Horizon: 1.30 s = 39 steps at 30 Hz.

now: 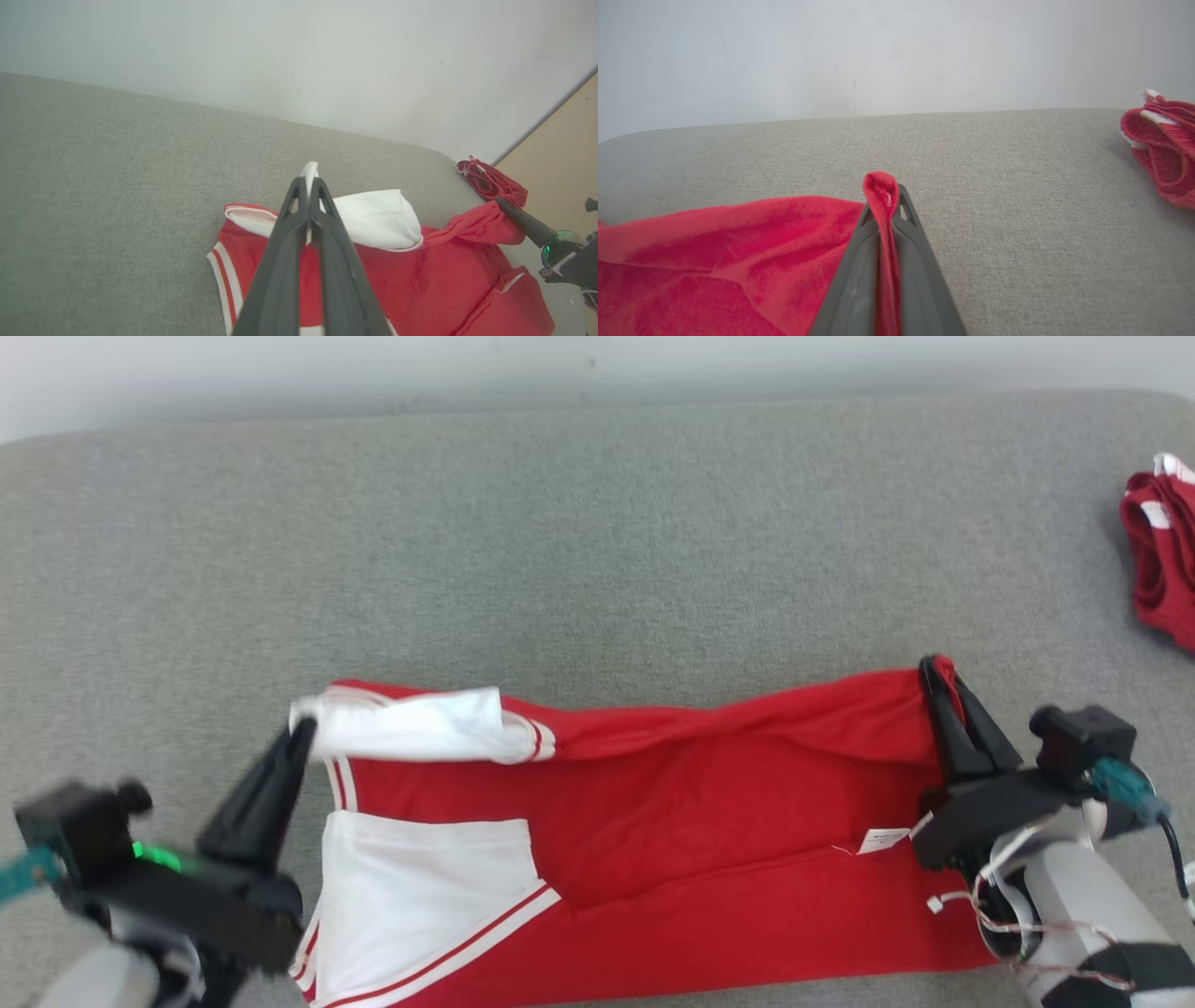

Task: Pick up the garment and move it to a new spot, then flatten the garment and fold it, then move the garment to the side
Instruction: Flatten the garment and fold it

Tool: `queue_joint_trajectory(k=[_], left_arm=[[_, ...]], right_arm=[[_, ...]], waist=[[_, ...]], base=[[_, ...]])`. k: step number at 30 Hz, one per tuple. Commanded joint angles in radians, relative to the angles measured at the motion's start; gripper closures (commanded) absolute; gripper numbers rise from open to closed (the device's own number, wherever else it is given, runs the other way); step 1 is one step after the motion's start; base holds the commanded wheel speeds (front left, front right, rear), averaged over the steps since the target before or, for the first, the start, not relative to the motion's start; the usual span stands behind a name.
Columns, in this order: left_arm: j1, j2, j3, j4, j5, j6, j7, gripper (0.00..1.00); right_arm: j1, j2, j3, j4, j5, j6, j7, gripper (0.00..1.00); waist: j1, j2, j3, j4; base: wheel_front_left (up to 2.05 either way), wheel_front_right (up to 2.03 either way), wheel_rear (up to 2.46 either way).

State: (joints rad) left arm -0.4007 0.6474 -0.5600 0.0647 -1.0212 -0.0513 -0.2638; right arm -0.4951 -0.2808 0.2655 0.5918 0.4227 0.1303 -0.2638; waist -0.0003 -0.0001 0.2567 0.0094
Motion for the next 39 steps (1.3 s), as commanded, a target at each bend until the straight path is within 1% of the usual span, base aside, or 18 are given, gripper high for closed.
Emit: queue_joint_trajectory(k=[1, 4, 5, 6, 7, 8, 9, 10, 11, 12, 16, 18, 21, 25, 28, 31, 36, 39], left_arm=[[0.060, -0.020, 0.034, -0.009, 0.024, 0.004, 0.000, 1.00], [0.149, -0.062, 0.074, -0.010, 0.049, 0.001, 0.000, 1.00], [0.172, -0.077, 0.093, -0.007, 0.059, 0.002, 0.000, 1.00], [0.194, -0.094, 0.109, -0.006, 0.066, 0.000, 0.000, 1.00], [0.219, -0.111, 0.118, -0.003, 0.073, -0.006, 0.000, 0.60], [0.240, -0.123, 0.124, 0.001, 0.083, -0.010, 0.000, 0.26], [0.256, -0.135, 0.132, 0.002, 0.090, -0.016, 0.000, 0.00], [0.268, -0.152, 0.143, 0.002, 0.098, -0.020, 0.000, 0.00], [0.268, -0.152, 0.143, 0.002, 0.098, -0.020, 0.000, 0.00], [0.293, -0.178, 0.171, 0.005, 0.119, -0.027, 0.000, 0.00], [0.325, -0.244, 0.295, -0.009, 0.203, -0.028, 0.000, 0.00], [0.336, -0.288, 0.384, -0.023, 0.280, -0.022, 0.000, 0.00], [0.355, -0.347, 0.510, -0.054, 0.441, -0.022, 0.000, 0.00], [0.375, -0.437, 0.640, -0.085, 0.606, -0.040, 0.000, 0.00], [0.393, -0.490, 0.689, -0.080, 0.686, -0.057, 0.000, 0.00], [0.407, -0.521, 0.726, -0.060, 0.736, -0.070, 0.000, 0.00], [0.424, -0.553, 0.753, -0.029, 0.774, -0.077, 0.000, 0.00], [0.427, -0.561, 0.744, -0.017, 0.787, -0.078, 0.000, 0.00]], right_arm=[[0.034, -0.008, -0.008, -0.021, 0.008, 0.000, 0.000, 1.00], [0.077, -0.007, -0.024, -0.054, 0.017, 0.000, 0.000, 1.00], [0.091, -0.007, -0.029, -0.070, 0.016, 0.000, 0.000, 0.44], [0.107, -0.005, -0.035, -0.084, 0.019, 0.000, 0.000, 0.02], [0.124, -0.005, -0.043, -0.098, 0.021, 0.000, 0.000, 0.00], [0.140, -0.006, -0.051, -0.109, 0.021, 0.000, 0.000, 0.00], [0.156, -0.005, -0.058, -0.121, 0.025, 0.000, 0.000, 0.00], [0.169, -0.003, -0.068, -0.136, 0.028, 0.000, 0.000, 0.00], [0.169, -0.003, -0.068, -0.136, 0.028, 0.000, 0.000, 0.00], [0.201, -0.002, -0.080, -0.161, 0.033, 0.000, 0.000, 0.00], [0.249, -0.012, -0.096, -0.202, 0.044, 0.000, 0.000, 0.00], [0.263, -0.018, -0.100, -0.200, 0.048, 0.000, 0.002, 0.00], [0.267, -0.016, -0.117, -0.178, 0.046, 0.000, 0.024, 0.00], [0.265, 0.001, -0.130, -0.136, 0.034, 0.000, 0.045, 0.00], [0.267, 0.016, -0.136, -0.091, 0.033, 0.000, 0.055, 0.00], [0.268, 0.031, -0.131, -0.042, 0.033, 0.000, 0.057, 0.00], [0.249, 0.058, -0.121, 0.056, 0.029, 0.000, 0.055, 0.00], [0.245, 0.067, -0.112, 0.118, 0.018, 0.000, 0.053, 0.00]], waist=[[0.0003, 0.0001, -0.025, 0.016], [0.0003, 0.0001, -0.037, 0.018], [0.0003, 0.0001, -0.041, 0.018], [0.0003, 0.0001, -0.046, 0.018], [0.0003, 0.0001, -0.051, 0.018], [0.0003, 0.0001, -0.056, 0.018], [0.0003, 0.0001, -0.060, 0.018], [0.0003, 0.0001, -0.065, 0.018], [0.0003, 0.0001, -0.065, 0.018], [0.0003, 0.0001, -0.075, 0.019], [0.0003, 0.0001, -0.088, 0.018], [0.0003, 0.0001, -0.092, 0.017], [0.0003, 0.0001, -0.095, 0.016], [0.0003, 0.0001, -0.095, 0.020], [0.0003, 0.0001, -0.096, 0.025], [0.0003, 0.0001, -0.098, 0.031], [0.0003, 0.0001, -0.099, 0.039], [0.0003, 0.0001, -0.103, 0.047]], base=[[0.00, 0.00, 0.00], [0.00, 0.00, 0.00], [0.00, 0.00, 0.00], [0.00, 0.00, 0.00], [0.00, 0.00, 0.00], [0.00, 0.00, 0.00], [0.00, 0.00, 0.00], [0.00, 0.00, 0.00], [0.00, 0.00, 0.00], [0.00, 0.00, 0.00], [0.00, 0.00, 0.00], [0.00, 0.00, 0.00], [0.00, 0.00, 0.00], [0.00, 0.00, 0.00], [0.00, 0.00, 0.00], [0.00, 0.00, 0.00], [0.00, 0.00, 0.00], [0.00, 0.00, 0.00]])
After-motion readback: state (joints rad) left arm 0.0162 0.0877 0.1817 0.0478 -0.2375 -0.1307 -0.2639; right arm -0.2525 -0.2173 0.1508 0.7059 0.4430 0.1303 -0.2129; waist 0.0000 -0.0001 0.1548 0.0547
